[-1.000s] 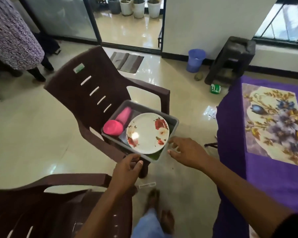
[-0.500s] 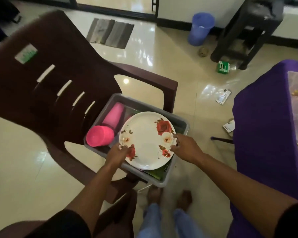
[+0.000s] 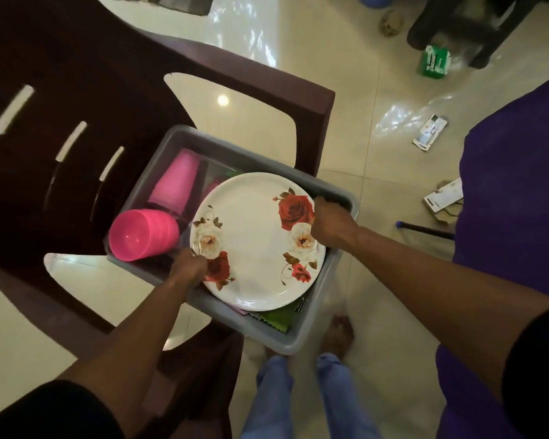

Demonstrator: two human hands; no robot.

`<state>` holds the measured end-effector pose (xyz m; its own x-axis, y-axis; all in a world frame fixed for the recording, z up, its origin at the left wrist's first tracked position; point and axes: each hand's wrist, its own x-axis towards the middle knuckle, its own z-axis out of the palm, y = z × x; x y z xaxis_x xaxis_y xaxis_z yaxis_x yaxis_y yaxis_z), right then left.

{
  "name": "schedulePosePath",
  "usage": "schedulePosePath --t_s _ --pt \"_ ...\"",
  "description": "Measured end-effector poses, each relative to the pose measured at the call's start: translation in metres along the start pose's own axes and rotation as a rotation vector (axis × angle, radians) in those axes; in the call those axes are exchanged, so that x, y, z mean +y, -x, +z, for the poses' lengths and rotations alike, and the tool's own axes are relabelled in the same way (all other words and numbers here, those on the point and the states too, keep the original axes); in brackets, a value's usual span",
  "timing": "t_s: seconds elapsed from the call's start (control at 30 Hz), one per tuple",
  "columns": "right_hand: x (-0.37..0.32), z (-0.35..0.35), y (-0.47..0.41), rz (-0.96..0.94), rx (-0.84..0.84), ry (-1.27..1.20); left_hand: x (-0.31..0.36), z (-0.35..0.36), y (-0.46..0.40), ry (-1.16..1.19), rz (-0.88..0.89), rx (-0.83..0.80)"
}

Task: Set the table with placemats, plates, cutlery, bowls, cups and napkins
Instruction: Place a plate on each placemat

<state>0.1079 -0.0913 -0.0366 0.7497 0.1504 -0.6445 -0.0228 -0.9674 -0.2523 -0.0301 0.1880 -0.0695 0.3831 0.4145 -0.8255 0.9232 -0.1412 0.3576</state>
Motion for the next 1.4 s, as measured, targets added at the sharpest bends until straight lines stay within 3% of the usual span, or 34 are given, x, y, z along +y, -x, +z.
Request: schedulePosePath --t_s 0.23,0.4,0.6,0.73,0.83,1.0,1.13,1.4 --pt "-0.005 0.002 -0.007 0.019 0.030 0.037 -0.008 0.000 -0.010 -0.043 0.005 0.056" --pt "0.001 -0.014 0.013 -0.016 0.066 -0.100 0.004 -0.003 0.000 -0.051 0.133 0.140" --pt "-0.008 -0.050 0.063 0.008 0.186 -0.228 0.027 -0.024 0.046 0.199 0.235 0.107" --pt "-0.014 -0.081 0.113 -0.012 0.301 -0.470 0.044 -0.043 0.100 0.386 0.297 0.101" --pt "-0.007 -0.110 0.160 -0.051 0.453 -0.603 0.067 -0.048 0.154 0.619 0.326 -0.019" --pt "0.007 -0.161 0.249 -0.069 0.702 -0.747 0.100 -0.063 0.238 0.879 0.363 -0.457" --pt "0.043 -0.192 0.315 -0.012 0.856 -0.784 0.128 -0.033 0.278 0.927 0.226 -0.779" --pt "0.142 -0.235 0.386 0.235 1.175 -0.884 0.223 0.069 0.355 0.701 0.350 -0.868"
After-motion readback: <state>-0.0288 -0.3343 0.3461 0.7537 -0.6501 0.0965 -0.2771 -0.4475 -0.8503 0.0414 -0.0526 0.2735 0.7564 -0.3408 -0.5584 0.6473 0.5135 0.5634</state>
